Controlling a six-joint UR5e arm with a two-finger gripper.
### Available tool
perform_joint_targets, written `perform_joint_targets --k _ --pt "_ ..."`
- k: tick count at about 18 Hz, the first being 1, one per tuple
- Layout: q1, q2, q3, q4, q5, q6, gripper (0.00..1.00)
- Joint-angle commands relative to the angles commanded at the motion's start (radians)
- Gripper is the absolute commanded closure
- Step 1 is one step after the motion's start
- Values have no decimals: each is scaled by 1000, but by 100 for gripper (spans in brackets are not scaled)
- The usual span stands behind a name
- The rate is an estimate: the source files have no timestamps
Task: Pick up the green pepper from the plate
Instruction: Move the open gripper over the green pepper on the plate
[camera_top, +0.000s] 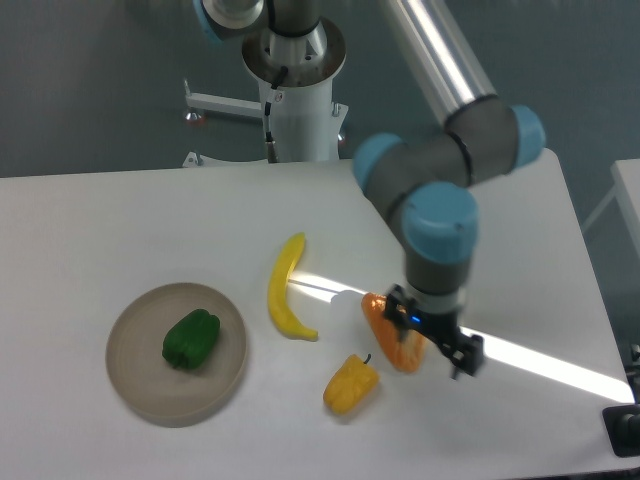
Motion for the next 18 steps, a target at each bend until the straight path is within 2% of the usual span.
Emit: perform_joint_targets --k 4,10,13,16,18 --pt "-52 45 -84 9 -17 -91 0" --pt "-147 60 -117 18 -83 -291 0" --pt "-192 57 -147 96 -86 -400 0" --pt "-229 57 -213 176 -88 -445 0" --pt "-236 57 -233 183 -88 -460 0"
